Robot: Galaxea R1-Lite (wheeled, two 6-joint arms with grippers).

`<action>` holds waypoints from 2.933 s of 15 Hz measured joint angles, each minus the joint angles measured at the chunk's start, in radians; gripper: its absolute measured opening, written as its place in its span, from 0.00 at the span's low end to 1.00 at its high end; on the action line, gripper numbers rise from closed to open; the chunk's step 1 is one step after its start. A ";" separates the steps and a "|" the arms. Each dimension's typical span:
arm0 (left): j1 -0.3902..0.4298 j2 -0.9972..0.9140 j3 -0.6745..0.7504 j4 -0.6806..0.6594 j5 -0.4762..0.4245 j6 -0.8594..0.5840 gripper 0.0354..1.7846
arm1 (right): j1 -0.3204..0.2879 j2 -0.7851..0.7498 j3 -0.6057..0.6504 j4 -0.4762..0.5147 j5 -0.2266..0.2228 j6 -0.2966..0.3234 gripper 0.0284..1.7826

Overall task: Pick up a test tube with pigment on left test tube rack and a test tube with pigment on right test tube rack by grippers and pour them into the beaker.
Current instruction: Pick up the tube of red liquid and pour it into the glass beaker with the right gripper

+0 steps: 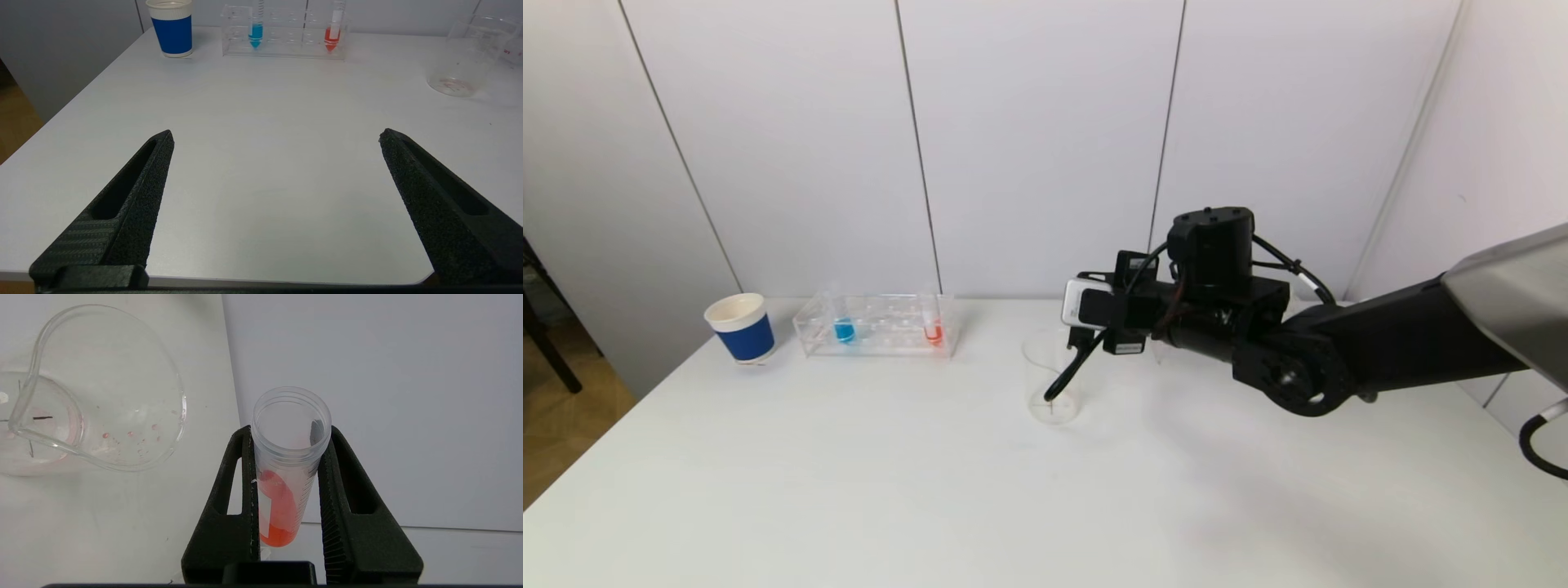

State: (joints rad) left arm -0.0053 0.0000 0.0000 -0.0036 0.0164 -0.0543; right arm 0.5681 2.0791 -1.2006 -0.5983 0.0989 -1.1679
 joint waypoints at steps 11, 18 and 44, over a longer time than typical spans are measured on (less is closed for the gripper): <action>0.000 0.000 0.000 -0.001 0.000 -0.001 0.99 | 0.018 0.009 0.044 -0.077 -0.014 -0.080 0.26; 0.000 0.000 0.000 0.000 0.000 0.000 0.99 | 0.021 0.024 0.053 -0.112 -0.014 -0.131 0.26; 0.001 0.000 0.000 0.000 0.000 0.000 0.99 | 0.035 0.063 0.115 -0.291 -0.033 -0.316 0.26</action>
State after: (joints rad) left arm -0.0047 0.0000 0.0000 -0.0038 0.0164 -0.0547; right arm 0.6032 2.1426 -1.0857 -0.8889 0.0657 -1.4840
